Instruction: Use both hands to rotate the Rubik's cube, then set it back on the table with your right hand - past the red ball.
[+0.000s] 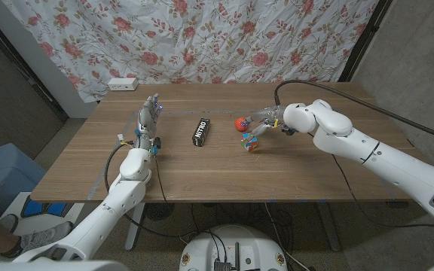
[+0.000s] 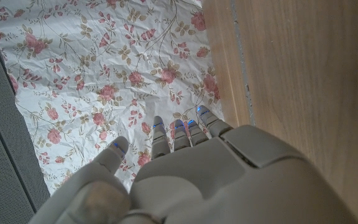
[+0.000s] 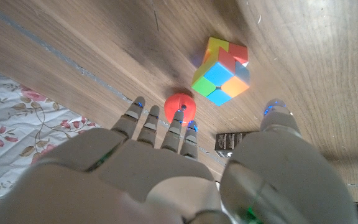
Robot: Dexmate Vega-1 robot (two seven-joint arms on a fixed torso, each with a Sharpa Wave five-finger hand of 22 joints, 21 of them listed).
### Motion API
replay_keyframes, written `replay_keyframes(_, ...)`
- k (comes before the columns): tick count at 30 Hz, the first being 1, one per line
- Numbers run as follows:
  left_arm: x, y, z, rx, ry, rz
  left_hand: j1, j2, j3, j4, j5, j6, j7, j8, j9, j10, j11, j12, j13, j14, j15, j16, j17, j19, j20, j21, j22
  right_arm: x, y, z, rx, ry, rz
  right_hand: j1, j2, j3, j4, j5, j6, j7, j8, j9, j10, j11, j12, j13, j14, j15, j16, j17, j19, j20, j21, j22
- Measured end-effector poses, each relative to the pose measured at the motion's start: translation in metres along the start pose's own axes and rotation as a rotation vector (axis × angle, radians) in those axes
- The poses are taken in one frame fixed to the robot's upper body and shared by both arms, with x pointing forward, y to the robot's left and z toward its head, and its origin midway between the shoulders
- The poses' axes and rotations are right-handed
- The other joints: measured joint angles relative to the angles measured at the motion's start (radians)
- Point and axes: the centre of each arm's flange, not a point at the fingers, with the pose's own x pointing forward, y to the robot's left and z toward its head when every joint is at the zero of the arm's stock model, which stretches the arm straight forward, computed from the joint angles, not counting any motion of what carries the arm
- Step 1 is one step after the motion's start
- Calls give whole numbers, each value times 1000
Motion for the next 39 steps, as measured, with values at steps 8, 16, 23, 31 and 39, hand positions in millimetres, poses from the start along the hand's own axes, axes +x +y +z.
replay_keyframes(8, 7, 0, -1, -2, -4, -28, 0, 0, 0, 0, 0, 0, 0, 0, 0, 4, -4, 0, 0, 0, 0, 0, 0, 0, 0, 0, 0, -5, 2, -19, 40, -8, -25, -59, 17, -14, 25, -20, -24, 13, 0, -1, -46, -3, 0, -18, -22, 2, -15, -1, 11, -11, 8, 0)
replay_keyframes(16, 17, 0, -5, -6, -11, -26, 0, 0, 0, 0, 0, 0, 0, 0, 0, 5, -5, 0, 0, 0, 0, 0, 0, 0, 0, 0, 0, -10, 0, -31, 97, -34, -91, -95, 31, -20, 39, -31, -38, 16, 0, -1, -55, -2, 0, -34, -38, -4, -15, -6, 31, -45, 12, 0)
replay_keyframes(23, 19, -1, -13, -12, -8, -21, 0, 0, 4, -4, 0, 5, 5, 0, 0, 5, -5, 0, 0, 0, 0, 0, 0, 0, 0, 0, 0, -12, -2, -40, 159, -42, -152, -133, 48, -27, 54, -47, -44, 23, 0, -6, -54, -2, 4, -51, -23, -11, -15, -12, 61, -61, 19, 0)
replay_keyframes(31, 19, -4, -14, -15, -30, -19, 0, 0, 4, -4, 0, 5, 5, 0, 0, 5, -5, 0, 0, 0, 0, 0, 0, 4, -4, 0, 0, -15, 2, -54, 240, -38, -205, -158, 61, -32, 68, -58, -44, 23, 0, -6, -51, 2, 8, -63, -14, -20, -15, -17, 78, -70, 19, 0)
replay_keyframes(39, 18, -5, -13, -19, -52, -21, 0, 0, 4, -4, 0, 5, 5, 0, 0, 5, -5, 0, 0, 0, 0, -4, 0, 4, -4, 0, 0, -16, 8, -67, 311, -32, -242, -174, 61, -42, 77, -66, -40, 27, 0, -6, -47, -2, 8, -74, 0, -23, -15, -22, 94, -79, 27, 0)
